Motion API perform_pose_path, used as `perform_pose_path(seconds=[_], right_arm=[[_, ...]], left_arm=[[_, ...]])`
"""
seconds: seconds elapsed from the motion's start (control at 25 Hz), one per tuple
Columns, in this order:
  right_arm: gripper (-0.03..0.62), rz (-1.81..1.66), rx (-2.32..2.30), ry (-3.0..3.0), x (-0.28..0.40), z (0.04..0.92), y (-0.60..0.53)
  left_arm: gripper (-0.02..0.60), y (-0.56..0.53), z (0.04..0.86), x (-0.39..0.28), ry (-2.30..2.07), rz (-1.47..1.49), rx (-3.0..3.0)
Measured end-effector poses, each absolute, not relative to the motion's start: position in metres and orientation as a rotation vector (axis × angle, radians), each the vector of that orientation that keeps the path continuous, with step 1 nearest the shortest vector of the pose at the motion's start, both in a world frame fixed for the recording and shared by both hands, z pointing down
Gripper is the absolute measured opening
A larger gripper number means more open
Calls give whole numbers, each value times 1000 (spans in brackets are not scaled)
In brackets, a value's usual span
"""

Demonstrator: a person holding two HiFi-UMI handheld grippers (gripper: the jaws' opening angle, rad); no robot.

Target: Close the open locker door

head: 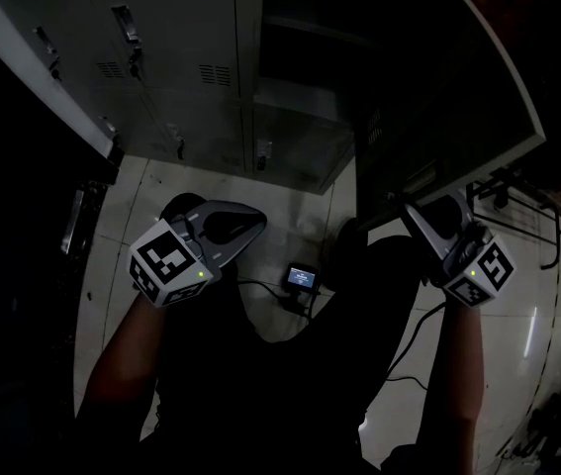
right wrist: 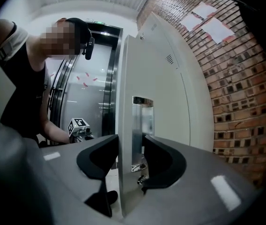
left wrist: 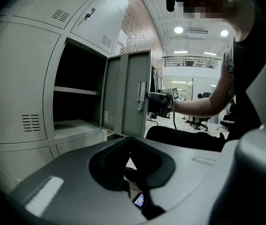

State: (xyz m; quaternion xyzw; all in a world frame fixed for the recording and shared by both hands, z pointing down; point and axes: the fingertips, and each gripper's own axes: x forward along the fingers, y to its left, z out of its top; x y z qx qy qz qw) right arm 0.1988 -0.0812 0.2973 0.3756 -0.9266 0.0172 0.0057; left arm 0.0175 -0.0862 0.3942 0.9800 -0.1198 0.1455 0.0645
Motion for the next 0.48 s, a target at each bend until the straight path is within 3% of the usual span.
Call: perform_pose_path(seconds=[0.48], right_arm=[[164,0,1270,-2838,108,297,-126]], left_arm=[[12,-86,391,11,-376,399,2962]])
